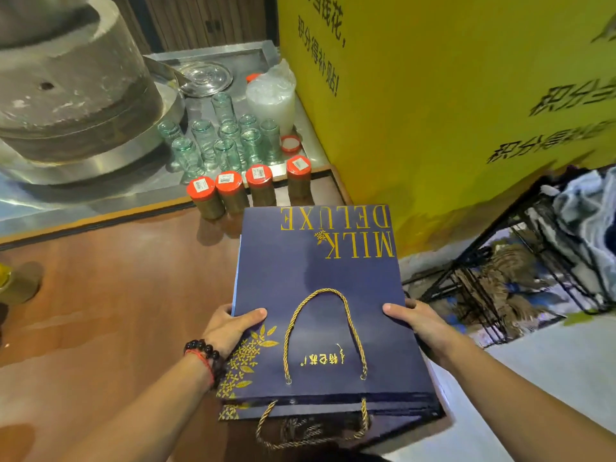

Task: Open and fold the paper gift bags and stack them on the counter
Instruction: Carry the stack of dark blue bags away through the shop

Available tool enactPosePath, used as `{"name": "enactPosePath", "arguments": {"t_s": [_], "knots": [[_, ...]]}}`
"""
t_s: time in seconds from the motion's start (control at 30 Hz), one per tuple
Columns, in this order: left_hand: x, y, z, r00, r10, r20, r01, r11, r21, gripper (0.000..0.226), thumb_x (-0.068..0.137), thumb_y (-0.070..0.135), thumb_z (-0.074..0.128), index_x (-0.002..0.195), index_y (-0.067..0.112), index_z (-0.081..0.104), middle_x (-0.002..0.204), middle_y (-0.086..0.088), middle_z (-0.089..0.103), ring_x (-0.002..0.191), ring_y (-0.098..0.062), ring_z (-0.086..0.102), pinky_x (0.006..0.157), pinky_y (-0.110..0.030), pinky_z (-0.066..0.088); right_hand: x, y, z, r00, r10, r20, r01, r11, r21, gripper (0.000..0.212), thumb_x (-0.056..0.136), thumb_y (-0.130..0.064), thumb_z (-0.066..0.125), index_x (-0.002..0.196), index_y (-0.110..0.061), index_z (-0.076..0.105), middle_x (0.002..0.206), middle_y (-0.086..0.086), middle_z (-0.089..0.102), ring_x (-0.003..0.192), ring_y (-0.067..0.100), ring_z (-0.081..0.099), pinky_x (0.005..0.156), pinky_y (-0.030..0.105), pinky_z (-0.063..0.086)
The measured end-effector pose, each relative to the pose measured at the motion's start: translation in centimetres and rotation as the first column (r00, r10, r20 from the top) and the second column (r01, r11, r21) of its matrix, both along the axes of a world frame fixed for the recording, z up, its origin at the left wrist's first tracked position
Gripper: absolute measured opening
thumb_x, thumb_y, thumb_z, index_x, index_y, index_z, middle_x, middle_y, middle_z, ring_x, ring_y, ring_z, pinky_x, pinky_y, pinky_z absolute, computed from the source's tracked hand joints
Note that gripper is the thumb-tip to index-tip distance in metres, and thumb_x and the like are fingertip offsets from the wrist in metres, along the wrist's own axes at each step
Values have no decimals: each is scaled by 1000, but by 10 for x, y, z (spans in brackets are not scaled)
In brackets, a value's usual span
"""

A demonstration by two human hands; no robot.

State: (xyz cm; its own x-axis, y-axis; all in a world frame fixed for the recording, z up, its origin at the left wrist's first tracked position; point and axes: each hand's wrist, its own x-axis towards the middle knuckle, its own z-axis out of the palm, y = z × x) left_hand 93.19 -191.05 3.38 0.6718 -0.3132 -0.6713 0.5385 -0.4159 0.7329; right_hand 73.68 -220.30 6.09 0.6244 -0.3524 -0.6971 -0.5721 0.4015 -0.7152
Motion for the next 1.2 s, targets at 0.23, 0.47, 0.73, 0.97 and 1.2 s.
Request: {"name": "enactPosePath", "arguments": {"t_s": [0.23,0.47,0.73,0.97,1.2], "knots": [[-41,-7,30,966,-248,80,249,968,-10,49,66,29,88,104,7,65,88,-6,74,73,-21,71,61,-27,52,-99,52,27,957,-291,17,291,956,-30,61,60,-33,84,112,-9,65,102,11,75,92,31,71,86,46,56],[-109,-48,48,863,-497,88,501,865,-28,18,78,14,78,83,6,63,57,-2,67,49,-14,61,47,-24,48,-226,101,42,824,-565,35,566,821,-67,34,85,-27,72,112,-8,62,99,9,75,89,28,73,72,34,56],[-223,-130,58,668,-736,109,743,668,-39,26,74,23,83,88,8,66,65,4,72,58,-14,68,58,-25,51,-366,126,55,587,-807,57,809,584,-62,53,71,-33,79,113,-4,64,100,14,74,92,34,72,82,42,57],[-350,-220,67,493,-864,100,869,494,-23,23,78,17,78,95,2,70,62,1,71,52,-11,67,52,-22,52,-488,115,59,373,-925,70,927,368,-68,46,78,-29,74,112,0,64,100,20,73,84,35,70,80,42,54],[-454,-311,66,313,-944,108,949,314,-6,67,57,47,87,104,4,69,93,-11,74,77,-22,72,72,-30,57,-584,84,68,195,-977,83,981,192,-37,71,59,-39,80,115,2,64,105,24,71,95,44,67,86,48,53]]}}
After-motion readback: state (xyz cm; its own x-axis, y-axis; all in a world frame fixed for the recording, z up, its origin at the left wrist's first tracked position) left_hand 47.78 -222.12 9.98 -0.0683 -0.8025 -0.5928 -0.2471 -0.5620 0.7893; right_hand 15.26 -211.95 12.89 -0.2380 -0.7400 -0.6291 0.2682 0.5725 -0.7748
